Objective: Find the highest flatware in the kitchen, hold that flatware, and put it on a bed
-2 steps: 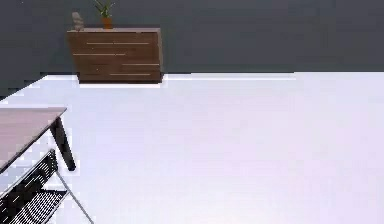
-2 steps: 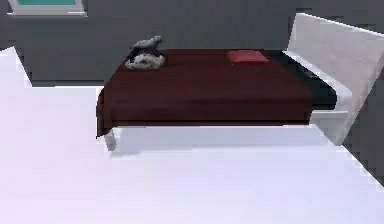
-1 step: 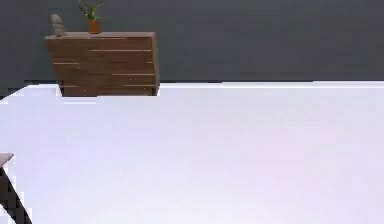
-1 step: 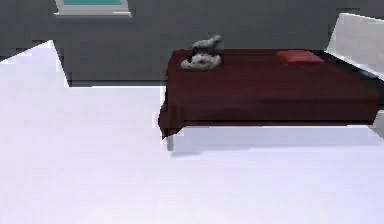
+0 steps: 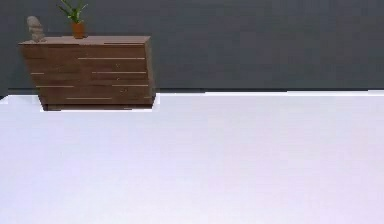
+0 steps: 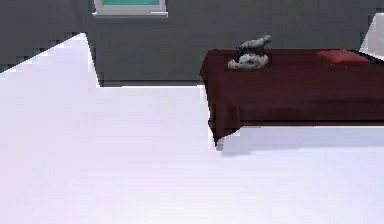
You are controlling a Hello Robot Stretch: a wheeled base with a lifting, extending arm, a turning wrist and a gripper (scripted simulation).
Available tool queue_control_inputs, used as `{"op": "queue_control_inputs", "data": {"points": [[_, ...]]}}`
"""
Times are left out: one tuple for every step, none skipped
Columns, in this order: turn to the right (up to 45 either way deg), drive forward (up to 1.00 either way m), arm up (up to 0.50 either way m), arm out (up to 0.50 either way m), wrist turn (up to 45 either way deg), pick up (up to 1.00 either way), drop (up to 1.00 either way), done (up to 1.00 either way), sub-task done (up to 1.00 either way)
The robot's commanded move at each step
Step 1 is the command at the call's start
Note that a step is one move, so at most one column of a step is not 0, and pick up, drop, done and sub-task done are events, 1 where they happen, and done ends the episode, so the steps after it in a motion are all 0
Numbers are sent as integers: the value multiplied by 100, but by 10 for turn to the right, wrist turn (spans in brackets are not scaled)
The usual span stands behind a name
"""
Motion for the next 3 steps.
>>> {"op": "queue_control_inputs", "data": {"points": [[-360, 0, 0, 0, 0, 0, 0, 0, 0], [0, 100, 0, 0, 0, 0, 0, 0, 0], [-30, 0, 0, 0, 0, 0, 0, 0, 0]]}}
